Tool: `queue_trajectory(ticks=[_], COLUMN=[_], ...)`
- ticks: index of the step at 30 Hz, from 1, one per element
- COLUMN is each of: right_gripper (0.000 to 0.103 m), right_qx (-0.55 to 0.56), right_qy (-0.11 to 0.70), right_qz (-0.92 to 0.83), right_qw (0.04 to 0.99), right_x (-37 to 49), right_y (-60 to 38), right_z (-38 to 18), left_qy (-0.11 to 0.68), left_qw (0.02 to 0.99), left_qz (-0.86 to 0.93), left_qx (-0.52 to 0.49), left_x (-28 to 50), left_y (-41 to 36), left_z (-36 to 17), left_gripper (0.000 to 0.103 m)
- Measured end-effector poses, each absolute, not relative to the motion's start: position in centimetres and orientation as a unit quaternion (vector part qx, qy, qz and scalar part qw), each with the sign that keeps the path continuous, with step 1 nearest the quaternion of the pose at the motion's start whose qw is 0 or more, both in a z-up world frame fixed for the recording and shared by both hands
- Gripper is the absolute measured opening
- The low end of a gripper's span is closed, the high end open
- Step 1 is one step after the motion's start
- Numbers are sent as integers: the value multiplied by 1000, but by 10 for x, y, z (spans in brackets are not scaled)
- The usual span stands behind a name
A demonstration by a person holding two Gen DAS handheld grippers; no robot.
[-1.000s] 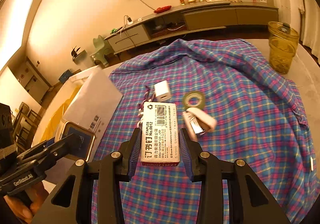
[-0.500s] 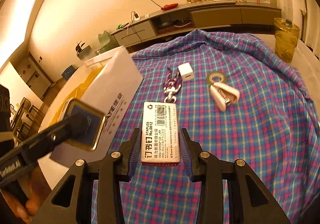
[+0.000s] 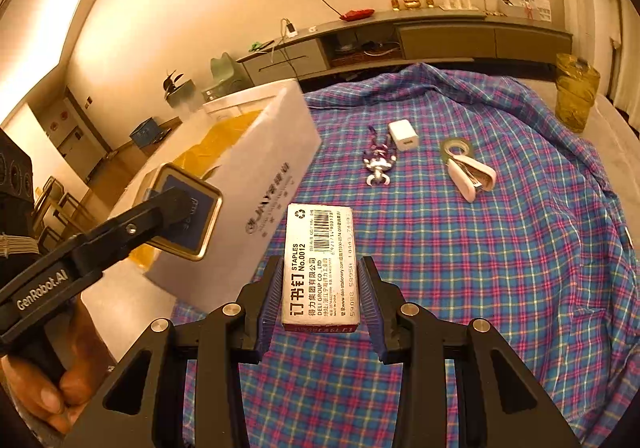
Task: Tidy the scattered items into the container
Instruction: 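Carry the gold box in the left tool while the right tool carries the staples box over the white box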
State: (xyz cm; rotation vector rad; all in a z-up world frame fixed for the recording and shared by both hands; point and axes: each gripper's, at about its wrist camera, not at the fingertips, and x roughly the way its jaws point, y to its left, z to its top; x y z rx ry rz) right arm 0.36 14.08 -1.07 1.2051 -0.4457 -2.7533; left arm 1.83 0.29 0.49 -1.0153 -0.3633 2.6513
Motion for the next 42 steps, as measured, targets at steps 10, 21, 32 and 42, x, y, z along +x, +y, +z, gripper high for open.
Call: queue_trajectory(ticks=[10,21,32,42], right_gripper=[40,40,40,40], right_qx=[388,388,383,387], right_qy=[-110,-78,-52,-37], right_qz=[-912,-912,-915,-912], right_qw=[79,104,120,129], right_x=[5,-7,-25,-48], right_y=[91,45,17,3], right_z=[13,23,35,31], left_qy=[-135,-123,-153,-235], left_qw=[90,21,15,46], left_qz=[928,937,935,906], left_qx=[-336,-327,-318,-348], left_x=[35,46,41,23], left_y=[-36,-74,-104,-137], left_z=[14,18,22,8], left_gripper=[55,55,55,55])
